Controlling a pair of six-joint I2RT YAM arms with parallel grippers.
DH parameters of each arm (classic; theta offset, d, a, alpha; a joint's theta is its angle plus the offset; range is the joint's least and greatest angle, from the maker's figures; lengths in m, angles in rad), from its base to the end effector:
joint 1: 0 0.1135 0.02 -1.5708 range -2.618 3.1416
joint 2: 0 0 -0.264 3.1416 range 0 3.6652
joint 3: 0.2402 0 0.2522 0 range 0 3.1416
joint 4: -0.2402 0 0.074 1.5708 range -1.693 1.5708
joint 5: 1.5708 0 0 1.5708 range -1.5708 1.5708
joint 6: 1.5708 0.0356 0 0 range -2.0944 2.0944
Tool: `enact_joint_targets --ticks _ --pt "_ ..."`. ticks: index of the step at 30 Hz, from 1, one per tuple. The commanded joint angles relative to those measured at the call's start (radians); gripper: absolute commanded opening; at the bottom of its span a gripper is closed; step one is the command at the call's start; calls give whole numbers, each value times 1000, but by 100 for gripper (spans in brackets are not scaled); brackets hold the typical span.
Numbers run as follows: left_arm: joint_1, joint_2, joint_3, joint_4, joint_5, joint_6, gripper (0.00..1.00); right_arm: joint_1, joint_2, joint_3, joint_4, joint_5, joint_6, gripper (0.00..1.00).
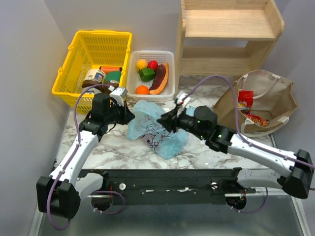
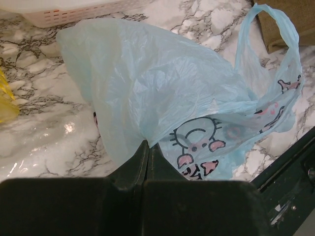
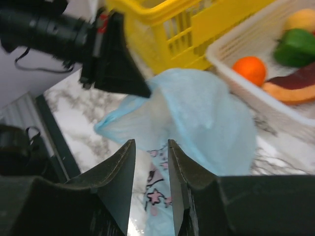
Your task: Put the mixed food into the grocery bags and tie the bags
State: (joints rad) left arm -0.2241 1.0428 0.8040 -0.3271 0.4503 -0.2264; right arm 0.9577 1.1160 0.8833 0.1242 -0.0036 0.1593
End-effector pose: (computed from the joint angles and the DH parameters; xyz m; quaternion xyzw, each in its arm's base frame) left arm 0.2196 -0.0659 0.2850 0.1065 0.8544 -0.2956 0.4139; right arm 0.1525 0.2170 0.3407 -0.2904 0.6854 0.3550 0.5656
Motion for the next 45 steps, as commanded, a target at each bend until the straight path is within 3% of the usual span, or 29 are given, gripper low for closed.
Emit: enact_joint_targets --ticks 1,5,11,18,24,29,32,38,39,41,44,45 --pt "-3 -26 -12 28 34 -7 0 73 125 48 100 -192 -43 38" --pt "-3 -26 -15 33 45 -7 0 88 209 92 124 -177 -44 36" --pt "-3 -35 -12 45 108 -37 0 87 350 170 138 51 -61 32" --pt "-4 -98 -9 19 133 -80 0 30 513 266 179 174 -75 26" --pt "-4 -121 -5 -23 191 -73 0 -53 637 305 238 195 -67 26" --pt "-4 -147 1 -53 179 -45 0 -79 705 365 148 192 -99 26" --pt "-4 -158 -3 -41 124 -33 0 -79 697 346 65 90 -100 28" --pt "-4 -173 -17 6 -31 -54 0 -77 572 148 -40 8 17 39" --pt "-4 -176 -19 13 -54 -54 0 -77 561 116 -49 8 58 49" --pt "-3 -181 -14 28 -71 -62 0 -77 550 56 -64 25 85 55" --pt "-3 -178 3 20 -108 -62 0 -77 544 8 -116 53 117 72" --pt "-3 -175 12 17 -117 -57 0 -77 538 -4 -121 56 123 82"
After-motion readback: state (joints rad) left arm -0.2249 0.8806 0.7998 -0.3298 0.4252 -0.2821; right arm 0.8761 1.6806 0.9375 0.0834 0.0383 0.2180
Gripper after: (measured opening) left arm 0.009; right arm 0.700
